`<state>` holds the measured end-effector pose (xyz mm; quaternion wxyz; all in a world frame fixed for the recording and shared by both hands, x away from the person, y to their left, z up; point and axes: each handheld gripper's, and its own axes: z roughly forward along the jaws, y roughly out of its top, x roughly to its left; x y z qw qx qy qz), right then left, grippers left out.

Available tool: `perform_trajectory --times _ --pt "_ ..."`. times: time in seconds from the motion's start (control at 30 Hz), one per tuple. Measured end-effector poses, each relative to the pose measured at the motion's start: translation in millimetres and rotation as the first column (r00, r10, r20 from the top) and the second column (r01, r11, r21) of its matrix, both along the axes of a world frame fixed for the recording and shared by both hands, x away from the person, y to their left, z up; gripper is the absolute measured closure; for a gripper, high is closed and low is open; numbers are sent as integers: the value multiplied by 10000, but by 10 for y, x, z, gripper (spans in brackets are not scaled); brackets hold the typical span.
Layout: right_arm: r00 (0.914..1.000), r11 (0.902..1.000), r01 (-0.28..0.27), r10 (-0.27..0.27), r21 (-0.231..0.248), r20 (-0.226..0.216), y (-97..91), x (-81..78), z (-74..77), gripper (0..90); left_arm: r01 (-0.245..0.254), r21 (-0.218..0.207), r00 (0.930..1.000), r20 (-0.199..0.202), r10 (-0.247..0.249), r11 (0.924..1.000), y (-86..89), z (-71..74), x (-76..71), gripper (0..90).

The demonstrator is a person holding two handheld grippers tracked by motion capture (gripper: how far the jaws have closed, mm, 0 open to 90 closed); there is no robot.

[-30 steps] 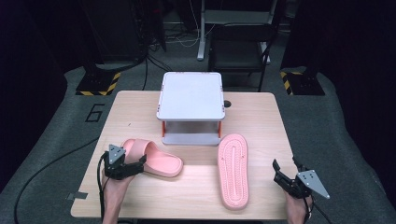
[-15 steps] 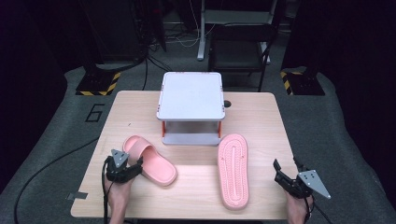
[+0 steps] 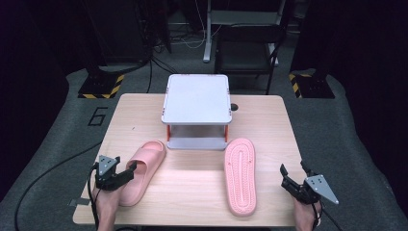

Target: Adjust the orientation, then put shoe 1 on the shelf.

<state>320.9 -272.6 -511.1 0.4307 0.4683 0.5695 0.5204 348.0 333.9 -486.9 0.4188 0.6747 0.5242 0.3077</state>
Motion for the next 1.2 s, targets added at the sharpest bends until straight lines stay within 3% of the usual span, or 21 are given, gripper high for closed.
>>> perform_trajectory --times 0.17,0.2,0.33,0.5,0.67,0.87,0.97,1.07,1.2 --pt "10000 9999 -96 96 -34 -6 7 13 5 213 630 -293 9978 226 -623 9976 52 42 -29 256" --pt "9999 9999 -98 99 -69 25 15 14 6 213 725 -523 9970 313 -709 9960 79 37 -39 247" --pt "10000 9999 -96 96 -31 -12 12 8 2 213 856 -791 9958 397 -826 9932 105 22 -73 242" --pt "10000 10000 -23 23 75 2 -7 8 5 213 1190 -633 9923 435 -1164 9909 96 15 -91 261" --pt "10000 10000 -39 39 77 -7 -22 -1 3 214 1123 -817 9929 476 -1087 9903 85 20 -89 290" --pt "10000 9998 26 -26 207 18 -30 16 -2 214 1374 -1014 9905 247 -1356 9853 112 15 -10 304" --pt "10000 9999 -21 21 154 -10 -17 17 1 214 1566 -933 9876 217 -1552 9833 109 -15 34 331" --pt "9999 9998 -142 142 112 -12 4 12 -4 214 1880 -614 9819 -96 -1889 9802 96 -77 104 408" --pt "9999 9999 -135 135 85 8 -9 7 -6 216 1869 -534 9819 -213 -1883 9809 114 -116 153 447"
